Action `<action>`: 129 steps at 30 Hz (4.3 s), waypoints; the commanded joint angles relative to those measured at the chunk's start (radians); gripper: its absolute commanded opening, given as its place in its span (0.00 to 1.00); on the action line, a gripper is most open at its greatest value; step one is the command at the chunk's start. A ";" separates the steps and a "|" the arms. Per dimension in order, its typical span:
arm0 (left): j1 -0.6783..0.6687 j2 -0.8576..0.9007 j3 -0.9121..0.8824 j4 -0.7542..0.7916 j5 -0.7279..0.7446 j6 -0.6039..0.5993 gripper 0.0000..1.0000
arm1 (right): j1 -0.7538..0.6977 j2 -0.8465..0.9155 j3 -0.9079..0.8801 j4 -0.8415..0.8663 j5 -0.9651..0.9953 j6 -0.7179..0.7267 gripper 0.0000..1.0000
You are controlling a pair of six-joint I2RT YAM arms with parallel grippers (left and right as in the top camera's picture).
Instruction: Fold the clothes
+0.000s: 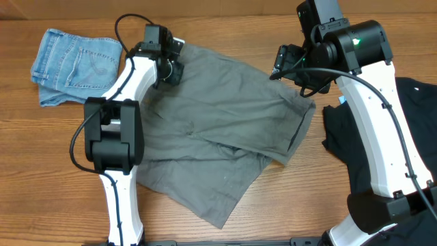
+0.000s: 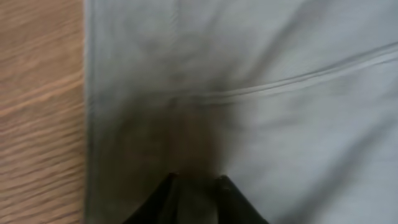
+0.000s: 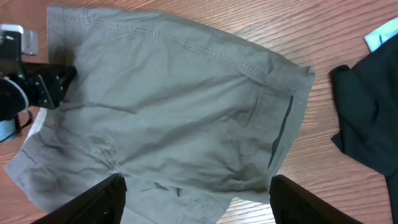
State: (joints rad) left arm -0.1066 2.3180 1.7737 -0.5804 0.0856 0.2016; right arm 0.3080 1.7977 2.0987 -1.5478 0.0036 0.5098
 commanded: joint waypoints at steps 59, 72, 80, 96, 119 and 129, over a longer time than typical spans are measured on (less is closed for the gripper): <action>0.226 -0.149 1.368 -0.966 0.206 -0.126 0.64 | -0.281 -0.066 -1.046 0.632 -0.206 0.008 0.06; 0.281 -0.310 1.307 -1.109 0.142 -0.130 0.63 | -0.342 -0.310 -0.916 0.490 -0.303 -0.151 0.49; 0.352 -0.528 0.986 -1.109 0.085 -0.132 0.66 | -0.342 -0.464 -0.916 0.379 -0.386 -0.140 0.56; 0.469 -0.562 -0.189 -0.897 -0.008 -0.261 1.00 | -0.169 -0.472 -0.994 0.311 -0.353 0.003 0.66; 0.547 -0.488 -0.747 -0.428 -0.043 -0.442 0.81 | -0.166 -0.470 -1.105 0.327 -0.349 0.068 0.68; 0.552 -0.488 -0.805 -0.285 0.164 -0.319 0.88 | -0.166 -0.470 -1.105 0.339 -0.345 0.068 0.68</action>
State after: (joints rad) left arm 0.4393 1.7943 1.0027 -0.9382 0.0967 -0.2062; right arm 0.1383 1.3361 1.0054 -1.2129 -0.3508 0.5728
